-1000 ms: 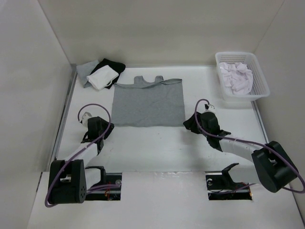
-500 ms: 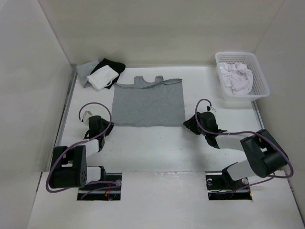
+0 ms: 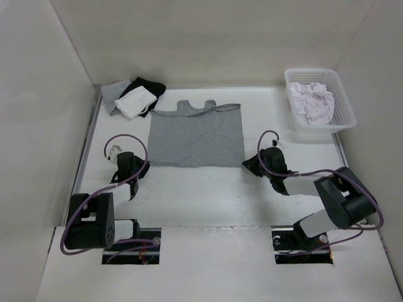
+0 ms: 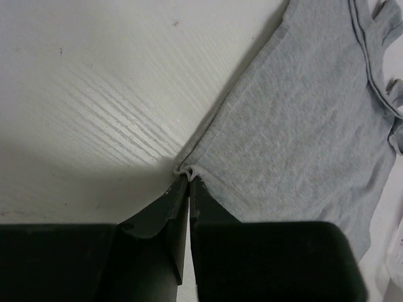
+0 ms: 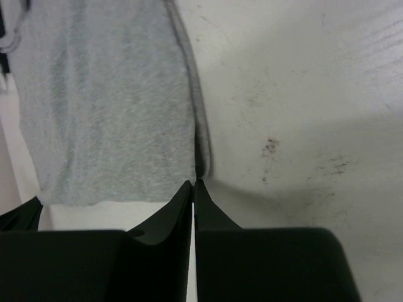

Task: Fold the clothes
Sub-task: Fold the tank top

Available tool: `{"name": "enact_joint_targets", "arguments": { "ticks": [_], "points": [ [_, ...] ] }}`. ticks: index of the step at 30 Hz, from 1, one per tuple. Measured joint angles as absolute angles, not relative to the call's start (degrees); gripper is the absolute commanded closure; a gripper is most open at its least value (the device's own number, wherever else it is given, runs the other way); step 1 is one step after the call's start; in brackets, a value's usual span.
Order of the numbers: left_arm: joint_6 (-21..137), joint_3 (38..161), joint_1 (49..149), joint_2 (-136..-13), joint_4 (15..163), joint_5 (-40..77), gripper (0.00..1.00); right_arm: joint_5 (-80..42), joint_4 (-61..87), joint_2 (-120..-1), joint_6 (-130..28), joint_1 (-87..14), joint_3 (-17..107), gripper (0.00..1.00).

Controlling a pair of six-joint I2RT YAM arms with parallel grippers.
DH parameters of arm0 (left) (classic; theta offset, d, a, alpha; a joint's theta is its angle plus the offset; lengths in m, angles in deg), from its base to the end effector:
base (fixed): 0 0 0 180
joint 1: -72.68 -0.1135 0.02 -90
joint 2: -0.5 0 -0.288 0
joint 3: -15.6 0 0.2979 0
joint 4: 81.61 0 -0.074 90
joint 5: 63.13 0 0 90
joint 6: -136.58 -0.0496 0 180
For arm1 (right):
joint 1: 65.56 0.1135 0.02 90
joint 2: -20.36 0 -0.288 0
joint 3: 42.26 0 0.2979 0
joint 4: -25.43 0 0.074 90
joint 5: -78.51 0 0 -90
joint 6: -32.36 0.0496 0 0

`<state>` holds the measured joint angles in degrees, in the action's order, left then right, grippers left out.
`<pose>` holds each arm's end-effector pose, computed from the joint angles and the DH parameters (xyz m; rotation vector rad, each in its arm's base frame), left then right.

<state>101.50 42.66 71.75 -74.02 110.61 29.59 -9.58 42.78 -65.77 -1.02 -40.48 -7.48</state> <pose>0.2454 0.0063 0.1003 -1.0666 1.9539 -0.4762 0.2625 0.1210 0.0991 0.6365 2.1798 0.7611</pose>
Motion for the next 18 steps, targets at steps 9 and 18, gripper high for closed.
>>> {"name": "enact_joint_targets", "arguments": {
  "ticks": [9, 18],
  "points": [
    [99.53, 51.39, 80.16, -42.26, 93.91, 30.79, 1.00, -2.74, 26.46, -28.22, -8.15, -33.18, -5.89, 0.97],
    [94.92, 74.55, 84.36, -17.76, 74.13, 35.38, 1.00, 12.38, -3.53, 0.00, -16.12, -15.52, 16.80, 0.96]
  ]
}}
